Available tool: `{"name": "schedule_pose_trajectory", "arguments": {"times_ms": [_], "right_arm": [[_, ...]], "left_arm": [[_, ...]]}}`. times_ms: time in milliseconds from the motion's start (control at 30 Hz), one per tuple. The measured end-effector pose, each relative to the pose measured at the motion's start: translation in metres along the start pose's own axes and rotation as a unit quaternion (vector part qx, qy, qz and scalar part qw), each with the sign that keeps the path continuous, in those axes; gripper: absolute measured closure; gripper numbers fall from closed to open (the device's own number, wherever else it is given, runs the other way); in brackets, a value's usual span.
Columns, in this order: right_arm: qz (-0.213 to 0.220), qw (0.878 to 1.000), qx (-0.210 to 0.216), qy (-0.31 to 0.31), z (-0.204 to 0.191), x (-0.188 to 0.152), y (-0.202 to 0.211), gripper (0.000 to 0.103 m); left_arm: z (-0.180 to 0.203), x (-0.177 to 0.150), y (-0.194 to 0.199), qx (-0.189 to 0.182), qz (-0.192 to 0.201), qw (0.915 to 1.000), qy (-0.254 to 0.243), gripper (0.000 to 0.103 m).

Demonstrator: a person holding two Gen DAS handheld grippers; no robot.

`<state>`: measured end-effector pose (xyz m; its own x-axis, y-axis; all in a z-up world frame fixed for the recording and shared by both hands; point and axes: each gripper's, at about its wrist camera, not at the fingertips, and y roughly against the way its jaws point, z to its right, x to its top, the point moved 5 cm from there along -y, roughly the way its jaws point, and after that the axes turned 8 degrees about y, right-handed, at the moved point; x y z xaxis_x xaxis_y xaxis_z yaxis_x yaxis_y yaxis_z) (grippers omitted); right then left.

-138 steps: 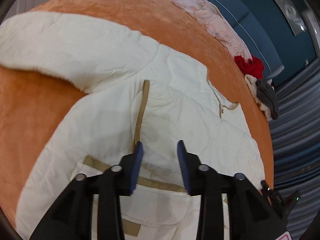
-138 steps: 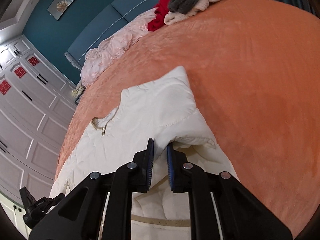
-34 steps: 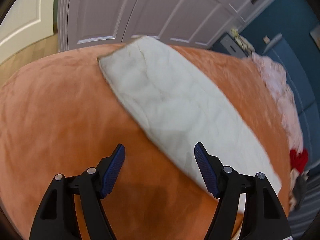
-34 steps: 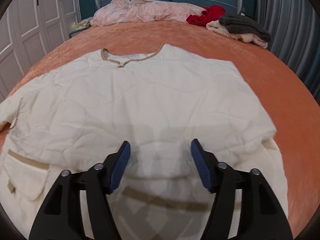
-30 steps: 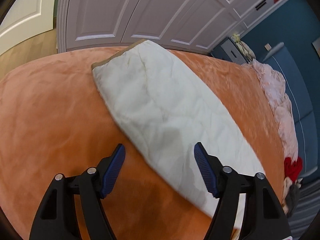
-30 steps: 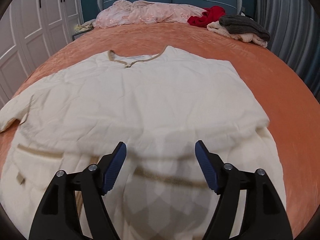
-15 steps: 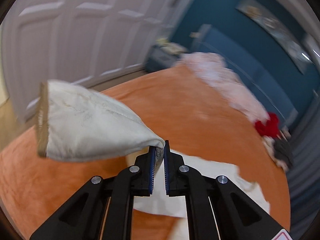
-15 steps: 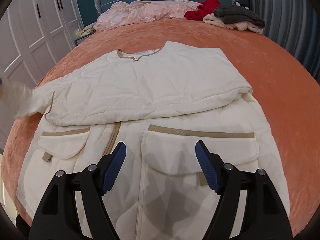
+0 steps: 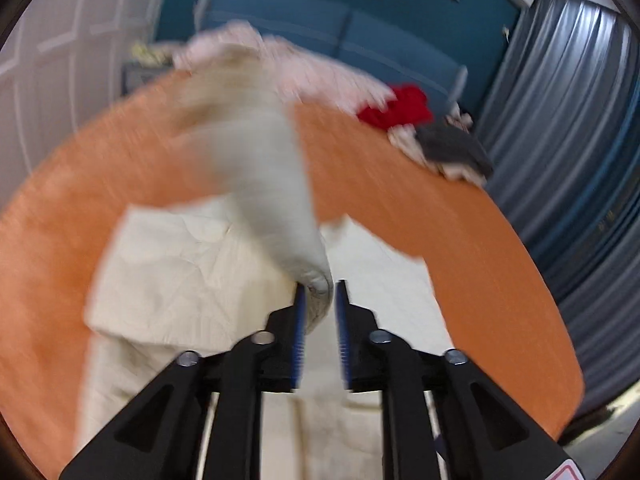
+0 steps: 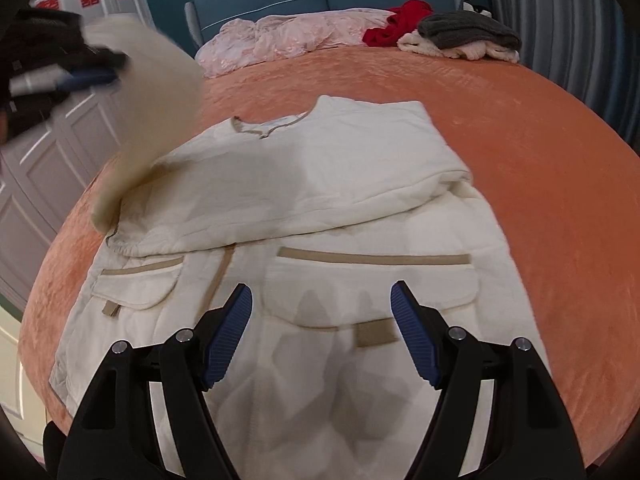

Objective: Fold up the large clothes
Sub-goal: 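Fold the held sleeve across the jacket body with the left tool and release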

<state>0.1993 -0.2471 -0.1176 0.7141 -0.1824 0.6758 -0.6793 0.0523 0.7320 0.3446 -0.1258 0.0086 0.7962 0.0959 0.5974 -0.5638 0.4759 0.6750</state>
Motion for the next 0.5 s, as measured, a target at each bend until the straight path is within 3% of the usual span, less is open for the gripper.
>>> {"name": "schedule_pose_trajectory", "arguments": {"times_ms": [33,133,233,333,433,500], "right_arm": [[0.000,1.000,0.000,-0.004,0.005,0.000,0.001,0.032],[0.004,1.000,-0.001,-0.012,0.017,0.003,0.003,0.030],[0.010,1.000,0.011,-0.024,0.025,0.013,0.001,0.029],[0.016,0.998,0.033,-0.045,0.033,0.032,-0.007,0.028],[0.022,0.996,0.045,-0.077,0.042,0.058,-0.024,0.027],[0.024,0.995,0.042,-0.089,0.047,0.073,-0.038,0.027]], "left_arm": [[0.002,-0.010,-0.009,-0.006,-0.012,0.9999,0.006,0.060],[-0.002,-0.036,-0.022,-0.033,-0.037,0.9981,0.036,0.041],[-0.028,-0.039,-0.020,-0.047,-0.040,0.9951,0.077,0.038],[-0.080,-0.026,-0.009,-0.031,-0.019,0.9901,0.135,0.038],[-0.147,-0.018,-0.005,-0.001,-0.014,0.9764,0.216,0.038],[-0.191,-0.009,-0.007,0.020,0.000,0.9621,0.272,0.038]]}}
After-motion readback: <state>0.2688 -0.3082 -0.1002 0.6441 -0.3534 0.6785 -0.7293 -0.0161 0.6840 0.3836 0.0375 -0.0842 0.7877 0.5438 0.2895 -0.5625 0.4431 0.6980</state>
